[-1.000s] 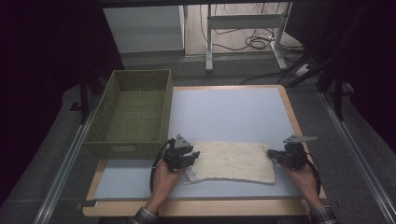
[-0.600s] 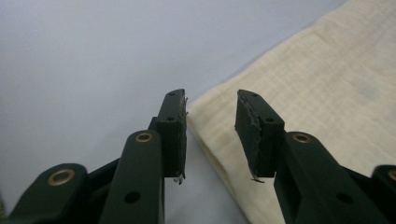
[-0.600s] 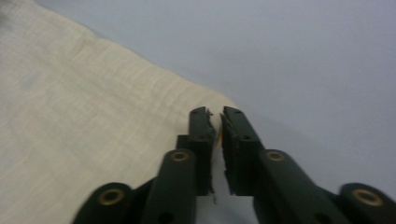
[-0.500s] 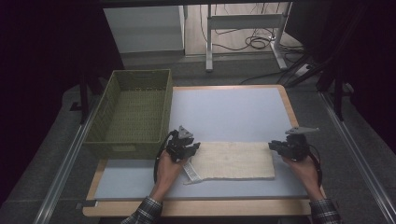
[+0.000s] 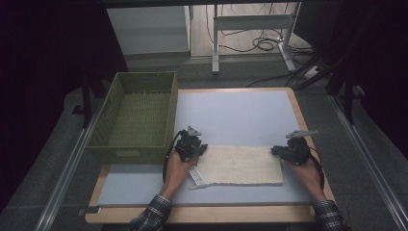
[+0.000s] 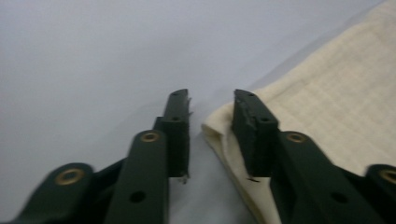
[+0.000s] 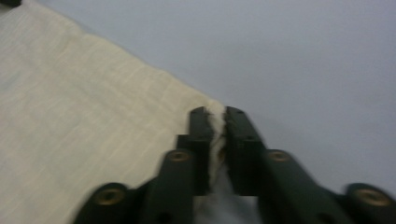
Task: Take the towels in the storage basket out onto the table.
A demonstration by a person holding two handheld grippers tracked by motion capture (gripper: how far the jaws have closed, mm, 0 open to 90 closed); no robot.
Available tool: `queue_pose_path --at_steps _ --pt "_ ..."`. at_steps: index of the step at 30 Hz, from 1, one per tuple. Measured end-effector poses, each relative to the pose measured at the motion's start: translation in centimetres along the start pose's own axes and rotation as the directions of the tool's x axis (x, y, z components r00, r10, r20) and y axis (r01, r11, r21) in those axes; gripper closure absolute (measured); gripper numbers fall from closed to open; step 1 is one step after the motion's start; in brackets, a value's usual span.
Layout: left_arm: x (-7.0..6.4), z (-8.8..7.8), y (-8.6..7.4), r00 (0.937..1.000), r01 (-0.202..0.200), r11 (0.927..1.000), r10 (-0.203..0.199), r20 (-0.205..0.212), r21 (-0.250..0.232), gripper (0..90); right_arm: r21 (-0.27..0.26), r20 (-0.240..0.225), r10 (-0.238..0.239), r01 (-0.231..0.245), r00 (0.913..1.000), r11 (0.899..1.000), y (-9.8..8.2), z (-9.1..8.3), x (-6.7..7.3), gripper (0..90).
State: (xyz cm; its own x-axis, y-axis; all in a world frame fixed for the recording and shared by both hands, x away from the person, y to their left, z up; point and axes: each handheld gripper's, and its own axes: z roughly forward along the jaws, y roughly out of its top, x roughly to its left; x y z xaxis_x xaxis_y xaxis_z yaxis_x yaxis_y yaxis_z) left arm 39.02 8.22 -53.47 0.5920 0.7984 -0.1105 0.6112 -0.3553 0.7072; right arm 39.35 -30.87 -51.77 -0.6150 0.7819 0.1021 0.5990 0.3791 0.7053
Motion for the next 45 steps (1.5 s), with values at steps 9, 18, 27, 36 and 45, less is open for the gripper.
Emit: queue_pose_path --at_steps 9,18,27,36,45 --pt "-0.4 -0.6 -0.4 0.9985 0.008 0.9999 -0.007 0.055 -0.013 84.5 -0.006 0.058 -0.06 0.061 0.9965 0.998 2.7 0.8 -1.4 86.5" --pt "-1.0 -1.3 -0.7 0.9963 0.002 0.9994 0.001 0.086 -0.033 71.2 -0.008 0.059 -0.015 0.015 0.9982 1.0 4.5 3.3 -3.1 78.7" --pt "-0.3 -0.2 -1.2 0.9998 -0.022 0.999 0.022 0.0 -0.04 48.6 -0.006 0.005 -0.007 0.007 1.0 1.0 2.7 1.1 -1.8 64.0" --pt "-0.2 0.0 -1.3 0.9994 -0.034 0.9981 0.034 0.01 -0.052 41.4 -0.007 -0.058 -0.07 0.07 0.9958 0.998 0.7 -0.5 1.4 56.3" --pt "-0.1 0.0 -1.4 0.9994 -0.03 0.998 0.031 0.012 -0.055 41.3 -0.018 -0.085 -0.123 0.122 0.9887 0.992 -0.5 -2.3 4.2 49.9"
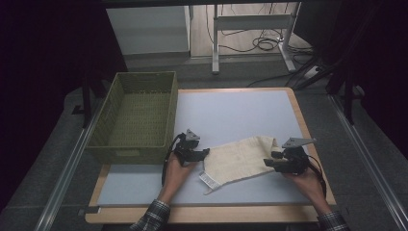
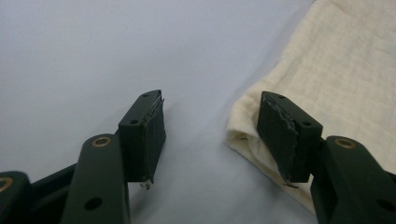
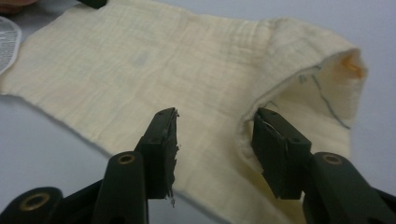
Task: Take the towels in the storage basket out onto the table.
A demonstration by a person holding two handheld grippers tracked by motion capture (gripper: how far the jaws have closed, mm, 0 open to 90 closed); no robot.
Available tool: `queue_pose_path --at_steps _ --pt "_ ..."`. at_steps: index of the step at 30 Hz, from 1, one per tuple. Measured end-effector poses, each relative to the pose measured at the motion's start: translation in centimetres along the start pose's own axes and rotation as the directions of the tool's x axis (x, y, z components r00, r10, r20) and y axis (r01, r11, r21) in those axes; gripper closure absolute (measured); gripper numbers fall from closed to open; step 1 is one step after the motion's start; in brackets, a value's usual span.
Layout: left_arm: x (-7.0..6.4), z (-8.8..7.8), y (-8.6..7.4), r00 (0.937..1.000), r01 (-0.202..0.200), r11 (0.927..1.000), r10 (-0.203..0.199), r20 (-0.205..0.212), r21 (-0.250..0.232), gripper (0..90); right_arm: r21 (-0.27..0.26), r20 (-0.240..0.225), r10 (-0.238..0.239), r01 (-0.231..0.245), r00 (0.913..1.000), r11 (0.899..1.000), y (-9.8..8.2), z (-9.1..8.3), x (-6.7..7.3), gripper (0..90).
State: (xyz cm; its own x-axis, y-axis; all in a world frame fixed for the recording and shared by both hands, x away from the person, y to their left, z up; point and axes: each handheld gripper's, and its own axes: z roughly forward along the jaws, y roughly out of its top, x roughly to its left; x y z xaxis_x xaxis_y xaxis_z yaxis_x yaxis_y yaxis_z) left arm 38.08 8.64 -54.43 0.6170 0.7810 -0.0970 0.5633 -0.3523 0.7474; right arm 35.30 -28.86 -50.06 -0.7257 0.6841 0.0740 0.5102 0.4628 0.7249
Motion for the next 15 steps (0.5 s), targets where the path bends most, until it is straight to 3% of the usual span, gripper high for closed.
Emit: queue_pose_path --at_steps 7,12,15 --pt "0.0 0.0 0.0 1.0 0.0 1.0 0.0 0.0 0.0 41.4 0.013 -0.025 -0.03 0.03 0.9992 0.999 0.0 0.2 1.8 47.2" --pt "0.0 0.0 0.0 1.0 0.001 1.0 -0.001 0.0 0.0 41.5 0.019 -0.074 -0.047 0.048 0.9962 0.999 0.1 0.9 3.3 47.3" --pt "0.0 0.0 0.0 1.0 0.002 1.0 -0.002 0.0 -0.001 41.7 0.023 -0.117 -0.056 0.059 0.9916 0.998 0.4 1.5 4.4 52.5"
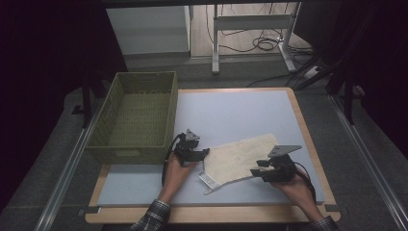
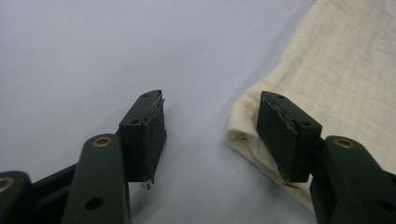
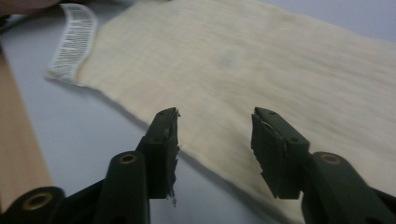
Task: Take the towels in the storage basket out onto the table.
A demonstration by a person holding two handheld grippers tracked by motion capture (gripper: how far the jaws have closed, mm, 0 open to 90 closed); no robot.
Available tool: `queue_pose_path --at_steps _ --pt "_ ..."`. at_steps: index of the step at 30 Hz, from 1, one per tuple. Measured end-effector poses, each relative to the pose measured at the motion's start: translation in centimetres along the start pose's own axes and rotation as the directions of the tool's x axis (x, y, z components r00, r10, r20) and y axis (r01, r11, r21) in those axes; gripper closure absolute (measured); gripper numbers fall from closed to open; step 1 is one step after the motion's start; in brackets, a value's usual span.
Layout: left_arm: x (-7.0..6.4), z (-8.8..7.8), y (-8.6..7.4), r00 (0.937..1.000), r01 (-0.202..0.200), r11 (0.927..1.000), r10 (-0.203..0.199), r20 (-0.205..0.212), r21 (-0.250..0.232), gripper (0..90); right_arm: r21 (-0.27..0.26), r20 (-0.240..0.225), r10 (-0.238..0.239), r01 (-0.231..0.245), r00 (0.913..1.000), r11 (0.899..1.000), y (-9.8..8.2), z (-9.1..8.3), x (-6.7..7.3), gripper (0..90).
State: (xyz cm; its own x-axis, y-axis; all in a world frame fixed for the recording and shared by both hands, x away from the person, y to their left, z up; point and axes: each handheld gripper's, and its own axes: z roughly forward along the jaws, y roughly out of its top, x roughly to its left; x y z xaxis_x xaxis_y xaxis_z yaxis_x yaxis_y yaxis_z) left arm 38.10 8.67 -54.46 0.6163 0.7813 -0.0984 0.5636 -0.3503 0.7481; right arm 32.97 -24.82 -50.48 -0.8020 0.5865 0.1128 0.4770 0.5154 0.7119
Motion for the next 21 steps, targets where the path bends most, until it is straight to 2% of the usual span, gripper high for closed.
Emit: queue_pose_path --at_steps 5,9,15,21 --pt "0.0 0.0 0.0 1.0 0.003 1.0 -0.003 -0.001 0.0 41.9 0.01 -0.079 -0.042 0.043 0.996 0.999 0.9 1.8 2.3 60.7" --pt "0.0 0.0 0.0 1.0 0.0 1.0 0.0 -0.001 0.0 42.3 0.016 -0.131 -0.072 0.075 0.9887 0.997 1.6 3.1 4.0 61.8" --pt "0.0 0.0 0.0 1.0 0.001 1.0 -0.001 -0.003 0.002 42.5 0.032 -0.191 -0.117 0.126 0.9745 0.992 2.4 5.3 6.4 61.0" --pt "0.1 0.0 0.0 1.0 0.001 1.0 -0.001 -0.002 0.002 42.7 0.047 -0.226 -0.149 0.164 0.9626 0.985 3.3 7.5 8.6 52.9"
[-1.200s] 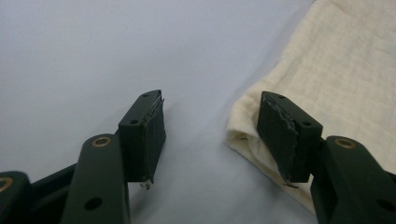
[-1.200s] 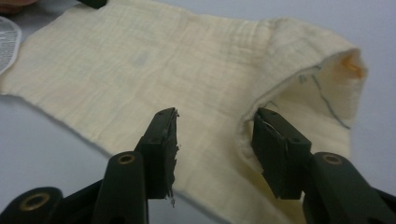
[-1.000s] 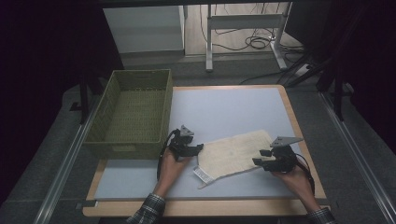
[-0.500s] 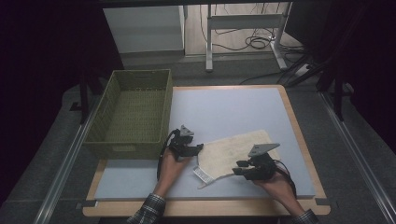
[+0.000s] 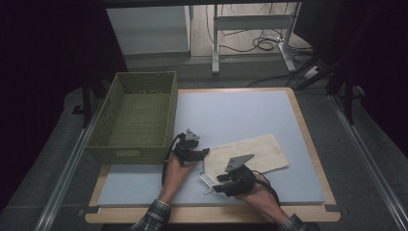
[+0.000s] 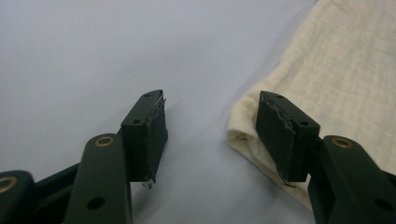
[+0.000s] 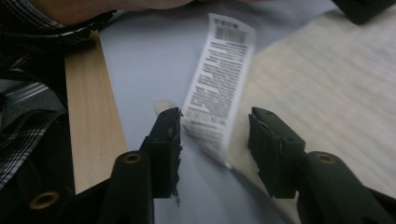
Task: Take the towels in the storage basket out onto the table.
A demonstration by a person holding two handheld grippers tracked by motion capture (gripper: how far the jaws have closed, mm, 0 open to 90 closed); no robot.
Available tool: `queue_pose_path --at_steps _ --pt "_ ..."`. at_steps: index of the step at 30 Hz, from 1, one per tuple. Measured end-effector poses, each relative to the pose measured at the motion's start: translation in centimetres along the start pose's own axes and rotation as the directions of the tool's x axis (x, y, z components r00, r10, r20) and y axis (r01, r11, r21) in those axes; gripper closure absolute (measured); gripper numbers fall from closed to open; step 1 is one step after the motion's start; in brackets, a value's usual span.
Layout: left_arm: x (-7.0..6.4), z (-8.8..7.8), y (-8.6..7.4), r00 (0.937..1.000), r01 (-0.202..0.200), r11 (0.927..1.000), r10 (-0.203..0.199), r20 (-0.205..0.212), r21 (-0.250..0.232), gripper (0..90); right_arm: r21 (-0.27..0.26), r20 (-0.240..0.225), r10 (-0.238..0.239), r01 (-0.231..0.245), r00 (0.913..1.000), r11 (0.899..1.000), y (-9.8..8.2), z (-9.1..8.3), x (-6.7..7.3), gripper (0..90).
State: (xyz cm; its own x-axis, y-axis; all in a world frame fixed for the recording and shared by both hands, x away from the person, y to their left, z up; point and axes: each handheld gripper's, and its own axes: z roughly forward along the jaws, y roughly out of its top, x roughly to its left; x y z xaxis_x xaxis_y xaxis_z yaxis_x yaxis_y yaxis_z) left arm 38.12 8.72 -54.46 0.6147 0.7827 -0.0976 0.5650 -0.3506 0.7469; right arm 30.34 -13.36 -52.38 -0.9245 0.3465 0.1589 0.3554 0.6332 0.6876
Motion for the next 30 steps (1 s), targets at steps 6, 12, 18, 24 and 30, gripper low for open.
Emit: queue_pose_path --at_steps 6,12,18,24,30 --pt "0.0 0.0 0.0 1.0 0.001 1.0 -0.001 0.0 0.0 42.8 0.028 0.036 -0.035 0.034 0.9988 0.999 1.4 1.9 0.7 48.6" --pt "0.0 0.0 0.0 1.0 -0.001 1.0 0.001 -0.001 0.001 42.7 0.1 0.161 -0.13 0.115 0.9783 0.988 2.1 2.4 1.6 73.9" --pt "-0.1 -0.1 0.0 0.9999 -0.004 1.0 0.004 -0.015 0.0 46.6 0.094 0.118 -0.057 0.046 0.9913 0.994 2.1 1.9 0.6 85.1" --pt "-0.7 -0.2 0.0 0.9982 -0.014 0.9999 0.015 0.059 -0.01 85.0 0.063 0.042 0.011 -0.014 0.9991 0.998 1.7 1.5 -0.2 85.2" --pt "-1.2 -1.3 -0.4 0.9998 0.015 0.9976 -0.016 -0.016 -0.067 87.4 0.032 0.001 0.022 -0.022 0.9998 0.999 2.5 2.2 0.1 85.2"
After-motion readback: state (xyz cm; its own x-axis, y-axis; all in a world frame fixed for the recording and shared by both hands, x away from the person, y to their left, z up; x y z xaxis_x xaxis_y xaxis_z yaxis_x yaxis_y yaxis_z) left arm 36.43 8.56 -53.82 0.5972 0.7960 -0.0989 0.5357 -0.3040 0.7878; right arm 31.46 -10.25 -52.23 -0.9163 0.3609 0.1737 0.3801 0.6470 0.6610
